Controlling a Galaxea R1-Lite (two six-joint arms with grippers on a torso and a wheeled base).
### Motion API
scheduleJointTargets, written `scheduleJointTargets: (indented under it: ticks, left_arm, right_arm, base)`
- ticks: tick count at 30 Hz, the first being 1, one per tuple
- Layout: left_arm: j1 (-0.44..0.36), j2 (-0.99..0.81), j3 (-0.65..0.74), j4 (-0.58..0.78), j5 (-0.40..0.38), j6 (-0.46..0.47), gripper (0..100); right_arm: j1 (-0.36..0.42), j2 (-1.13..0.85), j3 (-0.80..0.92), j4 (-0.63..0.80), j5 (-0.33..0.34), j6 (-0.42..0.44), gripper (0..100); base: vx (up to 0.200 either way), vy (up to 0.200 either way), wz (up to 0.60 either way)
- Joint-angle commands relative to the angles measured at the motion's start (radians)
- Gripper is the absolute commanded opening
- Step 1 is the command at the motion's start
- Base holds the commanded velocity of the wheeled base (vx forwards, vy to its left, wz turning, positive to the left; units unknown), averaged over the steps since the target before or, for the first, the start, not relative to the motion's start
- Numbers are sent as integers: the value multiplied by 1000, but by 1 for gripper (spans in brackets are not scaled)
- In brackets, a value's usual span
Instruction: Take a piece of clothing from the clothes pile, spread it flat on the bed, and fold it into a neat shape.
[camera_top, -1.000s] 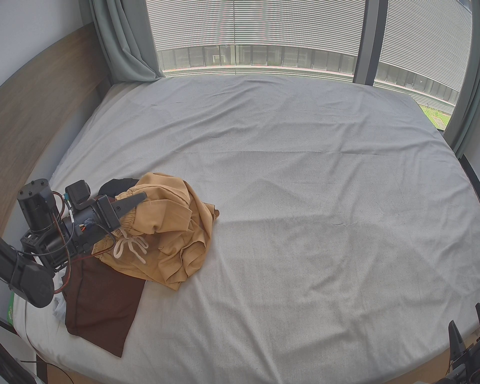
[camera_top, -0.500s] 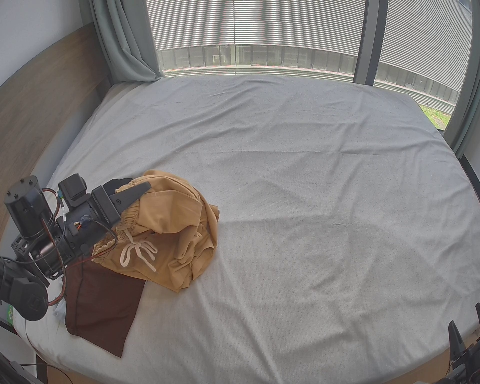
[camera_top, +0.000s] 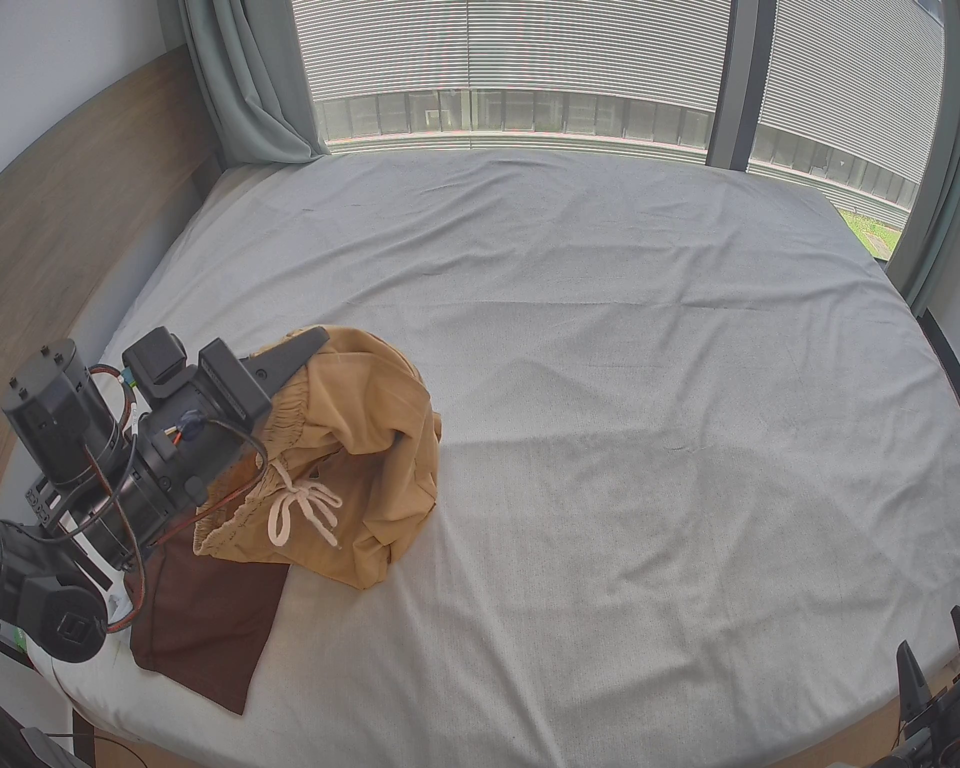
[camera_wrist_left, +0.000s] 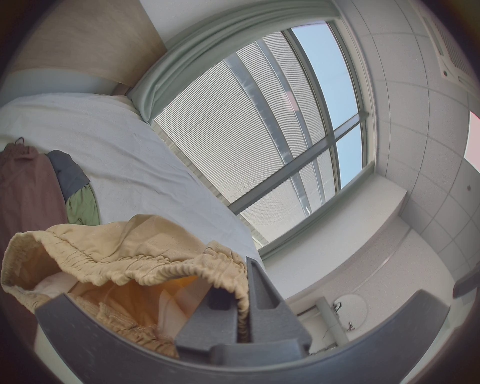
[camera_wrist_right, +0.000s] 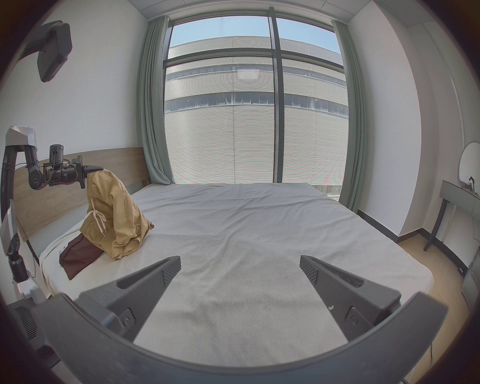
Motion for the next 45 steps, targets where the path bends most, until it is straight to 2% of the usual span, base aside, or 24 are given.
scheduleJointTargets:
  ticks: [1, 3, 4, 5, 8, 10, 12, 26, 45]
  left_arm:
    - [-78, 3, -36, -21, 70, -51, 0]
    - [-94, 3, -42, -21, 91, -62, 0]
    - [-131, 6, -56, -21, 151, -88, 0]
    - [-134, 6, -56, -21, 156, -89, 0]
    - [-190, 19, -88, -21, 245, -122, 0]
    - [-200, 19, -91, -21, 257, -125, 0]
    - [-255, 30, -113, -21, 295, -142, 0]
    - [-393, 99, -202, -20, 297, -140, 0]
    - [-483, 389, -340, -25, 256, -135, 0]
  right_arm:
    - [1, -9, 16, 0, 0, 0, 100]
    - [1, -9, 16, 0, 0, 0, 100]
    - [1, -7, 16, 0, 0, 0, 100]
    - [1, -9, 16, 0, 0, 0, 100]
    - [1, -9, 16, 0, 0, 2, 100]
    - [1, -7, 16, 0, 0, 2, 100]
    - [1, -9, 16, 0, 0, 0, 100]
    - [1, -7, 16, -1, 0, 2, 100]
    - [1, -9, 16, 0, 0, 2, 100]
  base:
    - [0, 0, 0]
    - [0, 0, 0]
    - [0, 0, 0]
    - [0, 0, 0]
    - [0, 0, 0]
    - [0, 0, 0]
    - [0, 0, 0]
    - [0, 0, 0]
    - [0, 0, 0]
